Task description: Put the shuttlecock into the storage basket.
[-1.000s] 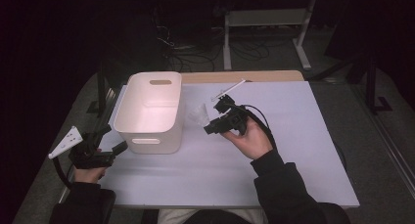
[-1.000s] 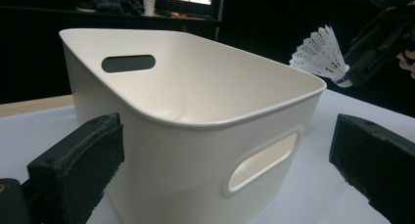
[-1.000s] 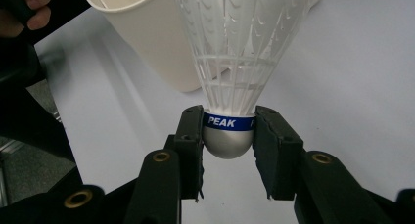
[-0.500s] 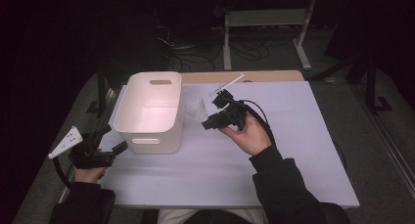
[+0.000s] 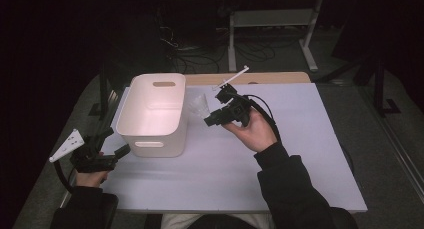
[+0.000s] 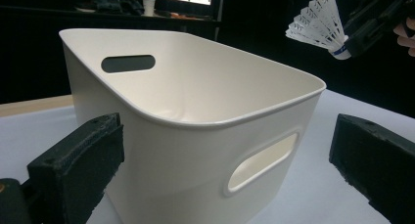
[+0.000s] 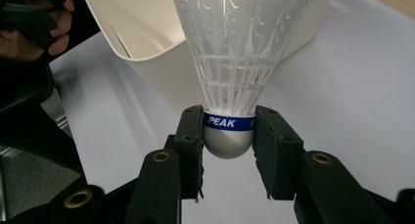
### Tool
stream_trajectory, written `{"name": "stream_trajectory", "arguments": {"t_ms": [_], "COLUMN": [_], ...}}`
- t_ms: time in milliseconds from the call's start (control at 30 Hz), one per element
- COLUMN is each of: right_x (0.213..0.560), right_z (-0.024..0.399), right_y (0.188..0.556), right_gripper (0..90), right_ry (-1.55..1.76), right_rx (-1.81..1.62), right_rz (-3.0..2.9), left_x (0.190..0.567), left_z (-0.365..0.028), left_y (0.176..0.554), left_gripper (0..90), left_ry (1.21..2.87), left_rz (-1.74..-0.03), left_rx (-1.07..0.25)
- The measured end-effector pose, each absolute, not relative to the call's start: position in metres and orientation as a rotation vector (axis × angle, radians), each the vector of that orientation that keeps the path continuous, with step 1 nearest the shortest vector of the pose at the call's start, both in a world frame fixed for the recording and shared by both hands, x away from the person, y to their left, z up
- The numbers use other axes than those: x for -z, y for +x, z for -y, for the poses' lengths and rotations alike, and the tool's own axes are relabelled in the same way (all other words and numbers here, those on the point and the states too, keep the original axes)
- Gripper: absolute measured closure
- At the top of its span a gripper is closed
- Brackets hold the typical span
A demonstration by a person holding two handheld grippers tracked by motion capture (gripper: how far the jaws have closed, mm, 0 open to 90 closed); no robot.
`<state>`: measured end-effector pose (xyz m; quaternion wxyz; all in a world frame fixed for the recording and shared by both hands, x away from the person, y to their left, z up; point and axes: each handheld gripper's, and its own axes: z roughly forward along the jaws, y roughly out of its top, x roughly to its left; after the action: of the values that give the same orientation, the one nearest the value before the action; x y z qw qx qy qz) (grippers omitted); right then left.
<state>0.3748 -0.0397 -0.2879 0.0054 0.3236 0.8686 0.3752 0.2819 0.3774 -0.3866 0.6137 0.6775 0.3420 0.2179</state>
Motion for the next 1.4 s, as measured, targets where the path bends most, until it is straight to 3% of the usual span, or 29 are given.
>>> {"name": "stream_trajectory", "arguments": {"t_ms": [1400], "right_x": [0.249], "right_z": [-0.006], "right_y": [0.390], "right_gripper": [64.0], "right_ry": [0.857], "right_rx": [-1.171], "right_rz": [-2.749], "left_x": [0.387], "left_z": [-0.378], "left_y": [0.281], "left_gripper": [0.0], "left_ry": [1.562], "left_rz": [-0.789], "left_rx": [-0.503]}}
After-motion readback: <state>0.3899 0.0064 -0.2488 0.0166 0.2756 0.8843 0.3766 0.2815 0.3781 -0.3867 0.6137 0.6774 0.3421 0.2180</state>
